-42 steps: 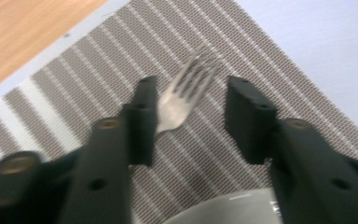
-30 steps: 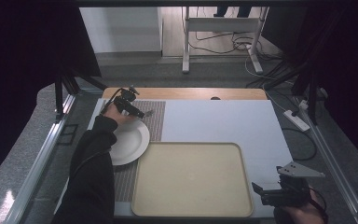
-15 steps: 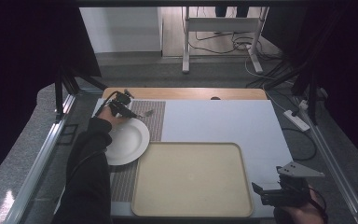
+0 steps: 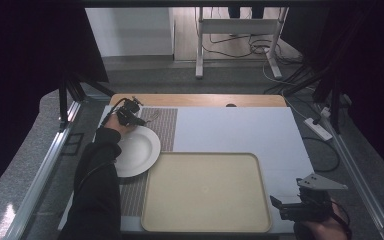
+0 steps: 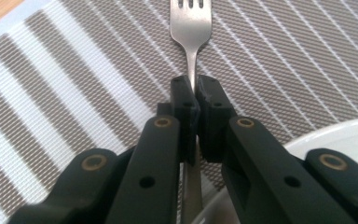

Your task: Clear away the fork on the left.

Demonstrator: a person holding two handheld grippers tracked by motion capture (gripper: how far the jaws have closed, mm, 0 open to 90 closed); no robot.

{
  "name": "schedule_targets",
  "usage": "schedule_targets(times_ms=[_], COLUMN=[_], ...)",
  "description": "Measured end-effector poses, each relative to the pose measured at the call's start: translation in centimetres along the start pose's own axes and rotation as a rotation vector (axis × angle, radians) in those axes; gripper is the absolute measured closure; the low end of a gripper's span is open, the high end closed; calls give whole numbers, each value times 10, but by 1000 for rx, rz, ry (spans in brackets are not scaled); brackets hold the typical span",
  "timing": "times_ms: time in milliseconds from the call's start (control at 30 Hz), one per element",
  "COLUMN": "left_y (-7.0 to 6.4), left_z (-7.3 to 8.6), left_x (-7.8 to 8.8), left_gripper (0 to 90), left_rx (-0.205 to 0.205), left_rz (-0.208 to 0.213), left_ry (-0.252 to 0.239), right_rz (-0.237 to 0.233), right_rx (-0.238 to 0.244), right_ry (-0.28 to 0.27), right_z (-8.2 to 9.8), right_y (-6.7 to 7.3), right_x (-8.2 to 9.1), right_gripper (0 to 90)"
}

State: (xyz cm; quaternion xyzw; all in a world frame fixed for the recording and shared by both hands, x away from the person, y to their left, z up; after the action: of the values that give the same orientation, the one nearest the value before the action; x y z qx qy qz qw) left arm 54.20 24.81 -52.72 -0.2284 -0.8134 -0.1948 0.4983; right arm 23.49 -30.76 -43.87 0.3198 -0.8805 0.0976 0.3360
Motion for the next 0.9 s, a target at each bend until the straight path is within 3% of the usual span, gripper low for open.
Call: schedule_targets(times_ms=[67, 400, 533, 700, 900], left_y=[2, 26, 35, 42, 35], left_z=[1, 18, 28, 36, 41], left_x=[2, 26, 35, 52, 69], left_gripper=[857, 859, 859, 858, 858], left_rx=[3, 58, 80, 84, 59], left_rz=[-44, -147, -160, -135, -107], left_ry=[17, 23, 24, 20, 9], right_rz=[-1, 4, 4, 8, 9], right_rx=[-2, 2, 4, 4, 5], right_ry=[-1, 3, 4, 8, 7], right_z=[0, 0, 0, 0, 0], right_y=[0, 0, 1, 1, 1], right_x=[0, 0, -1, -1, -1], right_gripper=[0, 0, 0, 0, 0])
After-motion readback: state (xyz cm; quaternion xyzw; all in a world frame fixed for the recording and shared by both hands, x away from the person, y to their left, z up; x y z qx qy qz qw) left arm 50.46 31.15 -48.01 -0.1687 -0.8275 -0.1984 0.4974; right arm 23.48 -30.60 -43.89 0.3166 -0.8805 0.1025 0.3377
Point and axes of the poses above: each handheld gripper's, and its own axes: x roughly backward along the jaws, z roughly out of its underside, y roughly to its left, the point moved 1 cm from there along -x, roughly forward along the jaws, and after that the axes turned 8 degrees about -z, right-handed, at the moved point
